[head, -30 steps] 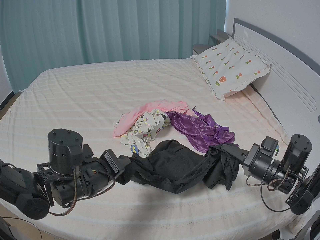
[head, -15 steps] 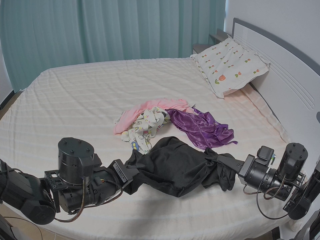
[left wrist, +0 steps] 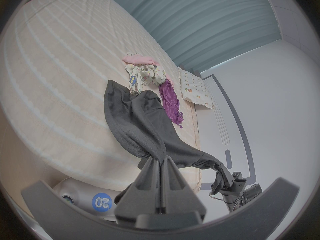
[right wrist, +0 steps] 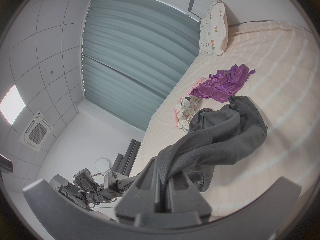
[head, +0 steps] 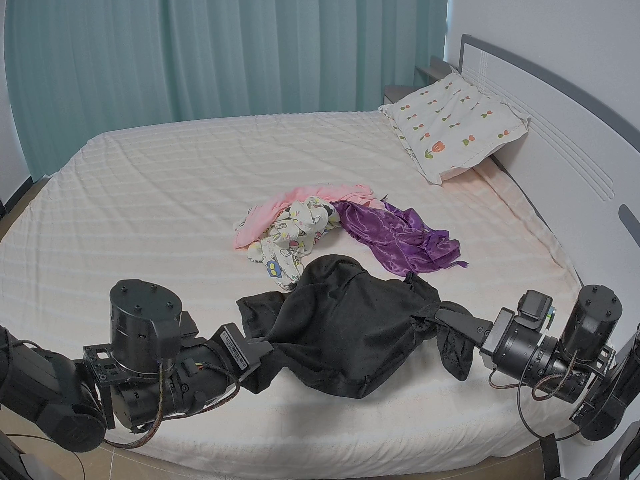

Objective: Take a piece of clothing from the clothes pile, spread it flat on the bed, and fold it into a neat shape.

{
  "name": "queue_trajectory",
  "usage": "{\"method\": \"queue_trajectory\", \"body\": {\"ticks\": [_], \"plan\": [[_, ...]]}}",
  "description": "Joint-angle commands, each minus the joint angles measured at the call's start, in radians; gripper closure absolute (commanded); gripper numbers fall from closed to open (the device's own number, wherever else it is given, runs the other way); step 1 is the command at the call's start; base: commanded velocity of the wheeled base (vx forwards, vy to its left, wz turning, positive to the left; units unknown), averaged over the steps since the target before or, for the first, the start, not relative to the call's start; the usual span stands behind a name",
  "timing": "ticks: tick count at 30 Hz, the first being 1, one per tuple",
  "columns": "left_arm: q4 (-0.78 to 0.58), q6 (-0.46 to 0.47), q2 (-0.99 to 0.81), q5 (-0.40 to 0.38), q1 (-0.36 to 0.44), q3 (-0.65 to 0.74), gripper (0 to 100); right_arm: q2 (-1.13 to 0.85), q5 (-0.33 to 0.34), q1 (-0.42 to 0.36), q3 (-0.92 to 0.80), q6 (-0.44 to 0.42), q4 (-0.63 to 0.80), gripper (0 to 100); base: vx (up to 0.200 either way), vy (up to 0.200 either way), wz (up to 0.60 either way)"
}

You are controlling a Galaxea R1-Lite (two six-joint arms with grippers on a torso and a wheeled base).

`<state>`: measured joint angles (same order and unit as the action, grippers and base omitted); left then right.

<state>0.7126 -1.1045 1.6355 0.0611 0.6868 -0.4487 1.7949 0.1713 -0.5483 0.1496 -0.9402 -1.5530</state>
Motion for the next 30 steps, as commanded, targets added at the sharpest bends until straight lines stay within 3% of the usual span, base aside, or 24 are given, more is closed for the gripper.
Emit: {"method": "queue_trajectory", "body": {"ticks": [1, 11, 30], "plan": [[-0.002, 0.000, -0.003, 0.002, -0.001, -0.002, 100, -0.002, 0.001, -0.001, -0.001, 0.000, -0.012, 100, 0.000, 0.000, 0.00], [-0.004, -0.002, -0.008, 0.002, -0.015, -0.007, 100, 0.003, 0.001, 0.001, -0.002, 0.000, -0.012, 100, 0.000, 0.000, 0.00], [-0.004, -0.002, -0.034, 0.000, -0.030, -0.010, 100, -0.005, -0.001, 0.002, 0.001, 0.001, -0.012, 100, 0.000, 0.200, 0.00]]}}
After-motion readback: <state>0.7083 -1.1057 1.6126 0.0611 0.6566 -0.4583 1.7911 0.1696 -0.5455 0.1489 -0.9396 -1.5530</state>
